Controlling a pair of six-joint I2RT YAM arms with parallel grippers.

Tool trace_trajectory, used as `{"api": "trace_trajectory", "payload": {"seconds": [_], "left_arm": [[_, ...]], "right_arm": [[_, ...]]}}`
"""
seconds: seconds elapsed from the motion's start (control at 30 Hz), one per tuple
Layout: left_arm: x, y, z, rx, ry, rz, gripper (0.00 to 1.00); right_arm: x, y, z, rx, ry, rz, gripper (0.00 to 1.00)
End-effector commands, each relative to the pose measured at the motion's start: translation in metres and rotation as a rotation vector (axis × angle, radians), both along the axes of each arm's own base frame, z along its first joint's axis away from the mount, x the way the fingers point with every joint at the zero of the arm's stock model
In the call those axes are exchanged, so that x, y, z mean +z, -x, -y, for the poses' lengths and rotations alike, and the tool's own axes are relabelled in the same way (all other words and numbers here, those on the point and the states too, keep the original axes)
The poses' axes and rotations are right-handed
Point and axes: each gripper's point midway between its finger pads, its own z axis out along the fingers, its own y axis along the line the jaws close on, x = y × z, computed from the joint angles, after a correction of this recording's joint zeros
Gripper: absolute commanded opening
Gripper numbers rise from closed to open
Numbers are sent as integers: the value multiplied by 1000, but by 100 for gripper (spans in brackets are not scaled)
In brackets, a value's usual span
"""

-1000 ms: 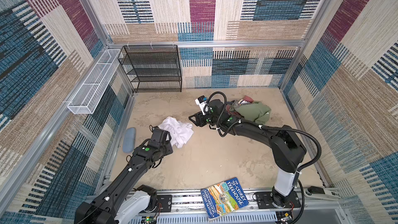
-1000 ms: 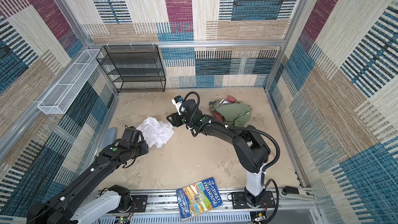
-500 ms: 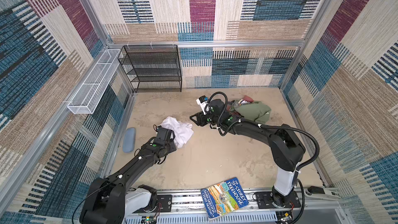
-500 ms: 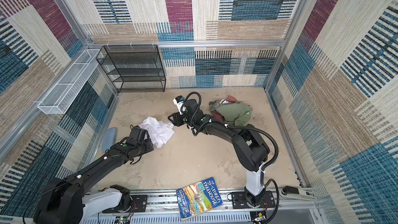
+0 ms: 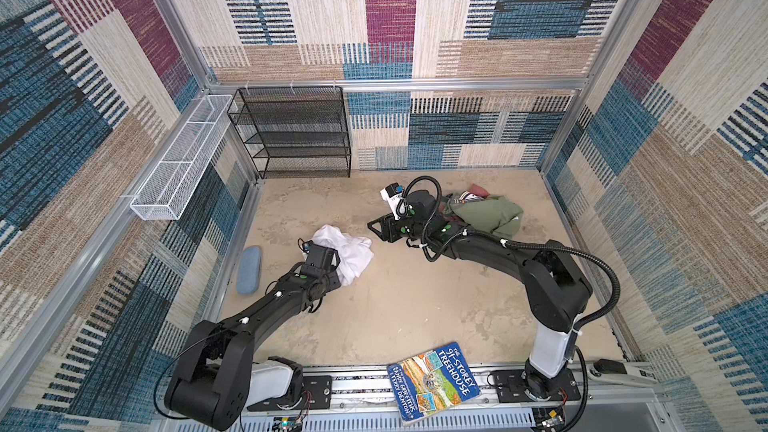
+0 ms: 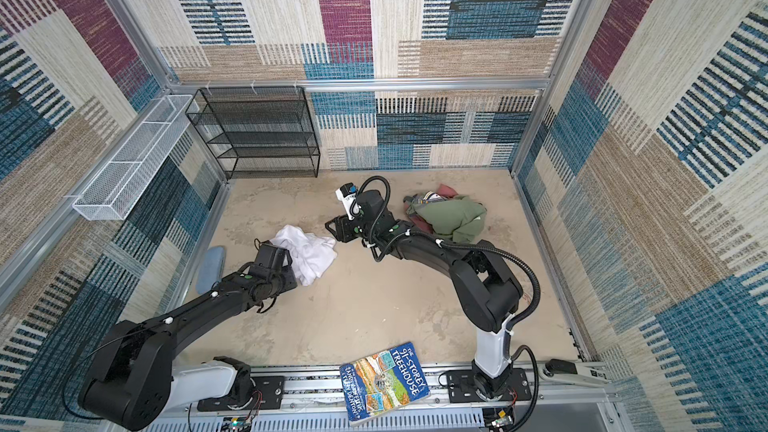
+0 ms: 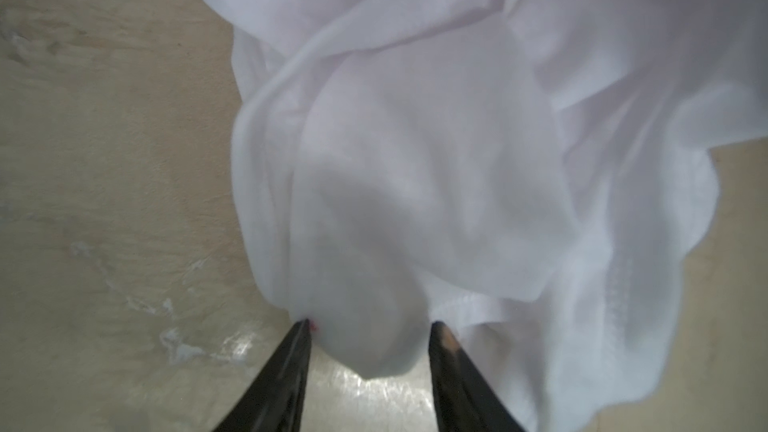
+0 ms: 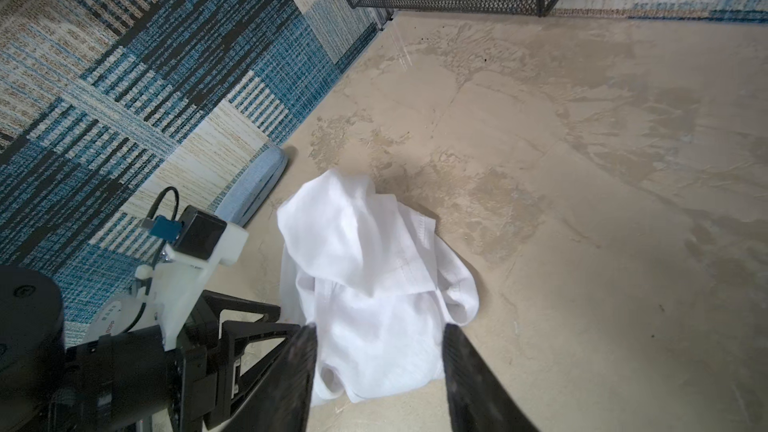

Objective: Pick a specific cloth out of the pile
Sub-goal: 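Grasp the white cloth with the left gripper while the right gripper draws back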

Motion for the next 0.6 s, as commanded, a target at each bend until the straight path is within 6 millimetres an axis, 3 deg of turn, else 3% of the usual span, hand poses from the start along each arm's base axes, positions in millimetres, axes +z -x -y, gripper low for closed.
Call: {"api": "trace_trajectory", "payload": {"seconds": [0.0,0.17,0.33,0.57], "left_arm": [[-1,-8,1,-18,-15,20,48],[-6,-10,-1,-14,-21,9,31],[-3,-8,-6,1,-39,7,0],[20,0,-14,14,-60,34,0]], "right_arm": [[5,-1,1,-11,-10,-1,52],[6,-2,1,-15,-11,-2,51],[5,-2,2,-22,-5,-3,51],[4,-1,1,-18,-10,-9,51]]}}
